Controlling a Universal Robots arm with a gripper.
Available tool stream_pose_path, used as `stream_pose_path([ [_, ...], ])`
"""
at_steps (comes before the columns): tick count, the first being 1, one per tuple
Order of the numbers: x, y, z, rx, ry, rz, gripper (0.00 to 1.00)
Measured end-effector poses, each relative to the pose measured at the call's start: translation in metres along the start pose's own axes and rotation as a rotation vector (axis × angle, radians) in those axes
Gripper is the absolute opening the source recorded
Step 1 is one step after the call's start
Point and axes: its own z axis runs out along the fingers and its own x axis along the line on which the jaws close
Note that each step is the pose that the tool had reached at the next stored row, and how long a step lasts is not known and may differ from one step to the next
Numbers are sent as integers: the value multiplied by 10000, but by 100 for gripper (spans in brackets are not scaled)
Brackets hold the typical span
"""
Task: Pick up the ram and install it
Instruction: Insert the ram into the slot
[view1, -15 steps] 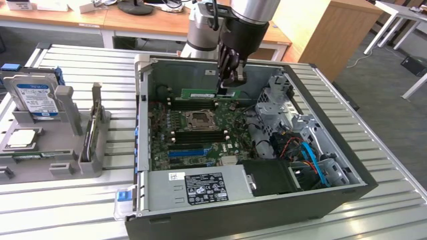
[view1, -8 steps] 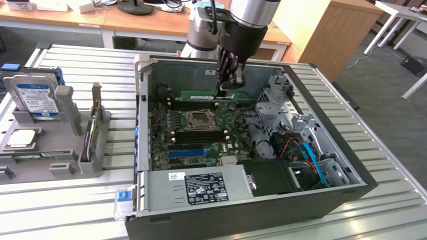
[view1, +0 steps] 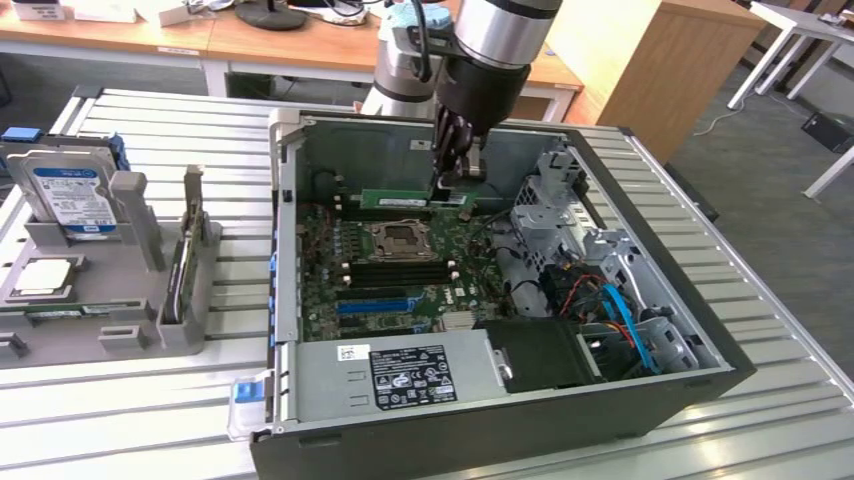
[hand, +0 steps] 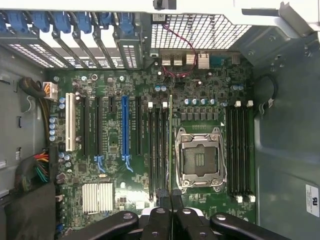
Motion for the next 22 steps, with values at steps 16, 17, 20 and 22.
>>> stream_pose_path([
  [16,13,-9,206,10,-7,150,12],
  [17,13,-10,217,9,-7,152,12],
  [20,16,-8,250,10,-7,153,12],
  [22,17,-8,273,10,-6,152,12],
])
